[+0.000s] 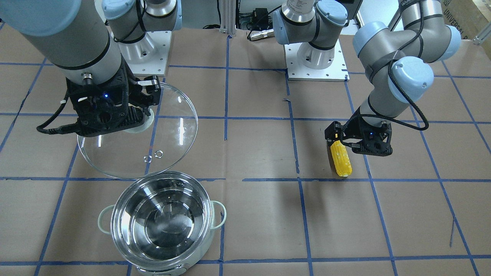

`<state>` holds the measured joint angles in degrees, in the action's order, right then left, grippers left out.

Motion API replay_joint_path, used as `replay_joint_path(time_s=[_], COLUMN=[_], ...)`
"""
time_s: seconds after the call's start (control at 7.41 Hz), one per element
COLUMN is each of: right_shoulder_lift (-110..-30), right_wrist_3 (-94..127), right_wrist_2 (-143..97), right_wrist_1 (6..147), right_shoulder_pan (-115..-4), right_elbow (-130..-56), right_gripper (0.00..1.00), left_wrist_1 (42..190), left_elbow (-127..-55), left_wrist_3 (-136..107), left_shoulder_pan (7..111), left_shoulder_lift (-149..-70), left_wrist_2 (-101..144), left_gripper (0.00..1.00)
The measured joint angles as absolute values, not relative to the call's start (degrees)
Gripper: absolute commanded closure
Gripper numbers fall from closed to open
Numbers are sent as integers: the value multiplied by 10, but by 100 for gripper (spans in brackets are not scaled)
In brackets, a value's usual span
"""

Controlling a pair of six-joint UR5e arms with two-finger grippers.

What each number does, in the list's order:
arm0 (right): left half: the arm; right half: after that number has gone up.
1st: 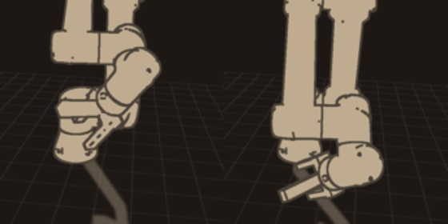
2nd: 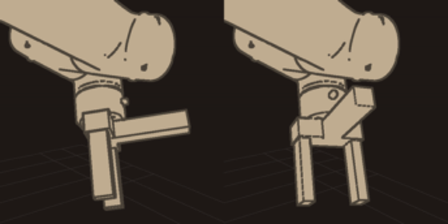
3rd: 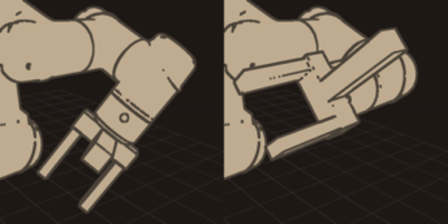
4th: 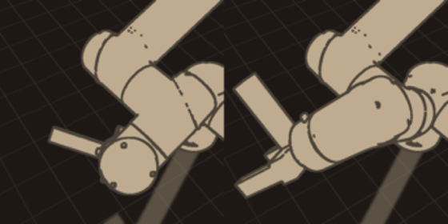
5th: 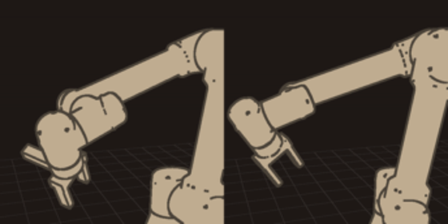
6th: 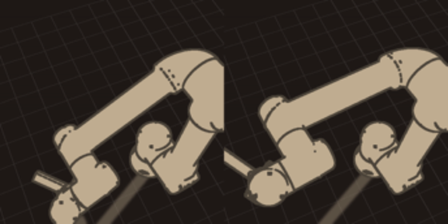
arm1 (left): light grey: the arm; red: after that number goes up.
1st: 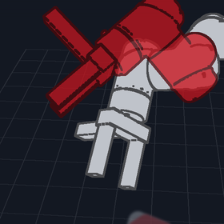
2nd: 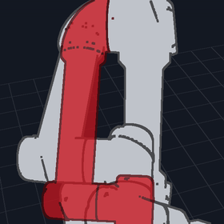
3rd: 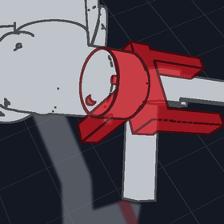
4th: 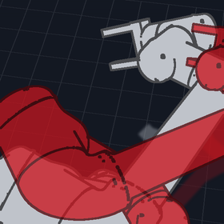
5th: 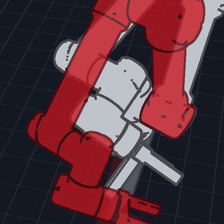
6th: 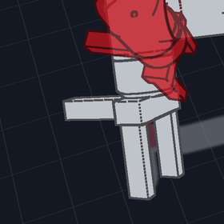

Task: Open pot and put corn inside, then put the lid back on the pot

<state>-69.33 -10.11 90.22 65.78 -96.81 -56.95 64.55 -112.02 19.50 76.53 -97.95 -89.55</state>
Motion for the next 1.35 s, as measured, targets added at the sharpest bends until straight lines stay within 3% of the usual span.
replay_joint_path(time_s=[0.4,0.67,1.35], right_shoulder_lift=[-693,-693,-693], right_wrist_3=[-101,-101,-102], right_wrist_2=[901,903,904], right_wrist_1=[660,659,659], right_shoulder_pan=[-967,-967,-968], right_elbow=[-570,-570,-570], right_gripper=[69,69,69], left_wrist_1=[555,528,545], left_elbow=[-1163,-1161,-1131], left_wrist_3=[228,230,173], left_shoulder_pan=[748,749,772], left_shoulder_lift=[-1046,-1079,-1061], left_wrist_2=[-893,-897,-900], left_gripper=[13,78,80])
